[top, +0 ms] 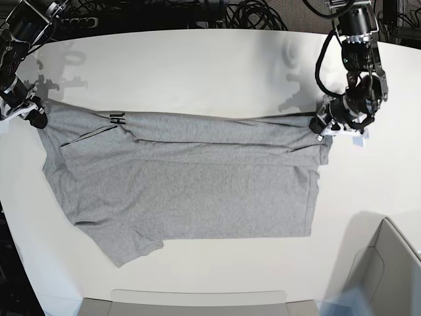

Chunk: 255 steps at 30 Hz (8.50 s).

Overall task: Fold the T-shirt properly
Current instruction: 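Pull the folded shirt back toward the arms and release, then move both grippers to the shirt's hem corners, then grasp the hem corners with both grippers and lift, then fold the held hem across the shirt toward the collar with both grippers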

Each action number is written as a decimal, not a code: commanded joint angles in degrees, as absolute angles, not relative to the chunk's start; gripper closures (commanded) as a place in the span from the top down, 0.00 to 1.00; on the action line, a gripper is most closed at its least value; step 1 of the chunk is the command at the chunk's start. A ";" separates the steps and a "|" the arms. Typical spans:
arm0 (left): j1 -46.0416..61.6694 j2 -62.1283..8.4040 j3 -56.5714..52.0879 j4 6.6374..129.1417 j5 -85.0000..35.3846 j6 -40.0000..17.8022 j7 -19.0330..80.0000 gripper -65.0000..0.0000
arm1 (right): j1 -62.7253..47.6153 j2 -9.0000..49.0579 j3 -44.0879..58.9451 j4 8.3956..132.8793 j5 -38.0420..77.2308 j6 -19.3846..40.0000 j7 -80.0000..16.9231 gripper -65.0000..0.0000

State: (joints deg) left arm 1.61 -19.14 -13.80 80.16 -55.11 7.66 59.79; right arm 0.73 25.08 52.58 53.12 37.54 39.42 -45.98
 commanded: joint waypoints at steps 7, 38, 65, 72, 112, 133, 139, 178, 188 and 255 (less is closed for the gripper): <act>11.74 -20.09 -16.13 90.24 -53.85 8.22 59.47 0.01 | -4.97 26.51 53.05 56.22 38.90 40.00 -44.53 0.00; 31.16 -23.08 -16.22 98.68 -53.76 8.22 59.38 0.02 | -19.65 22.64 59.21 73.45 38.55 40.00 -52.35 0.00; 36.53 -24.48 -24.66 108.44 -53.76 8.84 64.66 0.33 | -20.35 19.03 65.01 88.31 32.66 40.00 -52.35 0.24; 36.35 -24.40 -30.29 109.67 -53.93 8.48 63.96 0.32 | -16.75 18.86 70.64 93.76 30.11 40.00 -52.35 0.24; 6.99 -23.16 -15.16 110.37 -53.76 8.66 64.66 0.33 | 27.65 17.89 22.99 41.45 -0.57 33.45 -27.38 0.24; 7.16 -23.16 -15.16 110.37 -53.76 8.40 64.66 0.33 | 0.22 17.27 31.43 78.90 10.95 33.80 -41.80 0.24; 7.08 -23.25 -15.16 110.37 -53.76 8.40 64.66 0.33 | 8.75 17.80 33.36 80.84 17.63 33.27 -42.15 0.25; -7.25 -27.56 -11.38 91.74 -53.85 8.13 70.64 0.40 | 29.23 20.79 23.08 31.34 12.09 33.27 -25.27 0.34; -22.90 -33.27 11.82 69.76 -53.85 8.04 56.22 0.43 | 29.49 20.70 23.08 31.69 12.09 33.27 -28.79 0.34; -25.45 -26.07 4.70 60.35 -44.53 0.13 44.00 0.07 | 45.67 18.33 12.00 25.36 12.18 29.58 -13.41 0.00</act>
